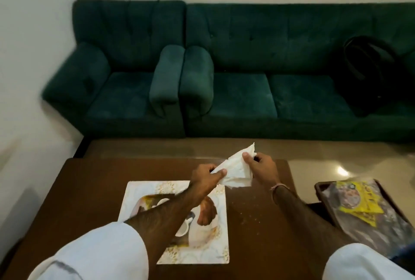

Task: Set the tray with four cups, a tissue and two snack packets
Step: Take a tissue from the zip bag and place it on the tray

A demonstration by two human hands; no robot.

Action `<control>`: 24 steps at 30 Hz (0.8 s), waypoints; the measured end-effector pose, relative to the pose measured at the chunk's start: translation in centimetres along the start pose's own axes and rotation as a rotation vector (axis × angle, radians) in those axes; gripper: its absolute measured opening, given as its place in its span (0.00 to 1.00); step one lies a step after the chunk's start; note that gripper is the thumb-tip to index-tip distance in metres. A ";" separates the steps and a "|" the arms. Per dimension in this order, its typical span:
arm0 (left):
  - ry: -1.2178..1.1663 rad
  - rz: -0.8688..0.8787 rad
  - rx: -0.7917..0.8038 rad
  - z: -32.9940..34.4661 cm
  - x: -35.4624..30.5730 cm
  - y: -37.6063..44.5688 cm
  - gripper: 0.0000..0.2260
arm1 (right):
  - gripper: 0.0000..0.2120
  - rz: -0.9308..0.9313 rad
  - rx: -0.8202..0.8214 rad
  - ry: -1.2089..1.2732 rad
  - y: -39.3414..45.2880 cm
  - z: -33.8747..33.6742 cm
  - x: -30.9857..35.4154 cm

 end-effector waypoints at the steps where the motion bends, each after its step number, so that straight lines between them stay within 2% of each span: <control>1: 0.004 -0.022 -0.003 -0.4 1.7 0.0 0.09 | 0.17 0.015 0.023 -0.026 0.2 1.2 -0.7; 7: -0.038 -0.197 0.037 -1.0 11.9 0.5 0.06 | 0.16 0.090 0.171 -0.164 2.1 8.8 -5.2; 10: 0.017 -0.270 0.044 -0.4 16.0 0.9 0.07 | 0.17 0.124 0.223 -0.250 3.2 11.8 -8.2; 13: 0.145 -0.313 0.063 0.7 19.0 1.1 0.08 | 0.23 0.173 0.279 -0.341 3.9 14.1 -11.1; 16: 0.304 -0.336 0.062 2.1 21.3 1.1 0.11 | 0.26 0.215 0.309 -0.393 4.4 15.6 -13.9; 24: 0.543 -0.412 -0.025 4.9 26.0 1.0 0.18 | 0.21 0.230 0.323 -0.492 4.8 18.6 -19.7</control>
Point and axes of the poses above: each hand's wrist, its own y-axis towards the middle knuckle, its own z-axis out of the palm, x = y × z, the point moved 6 cm from there along y, towards the middle knuckle, and after that the axes turned 9 degrees about x, right-handed, at the moved point
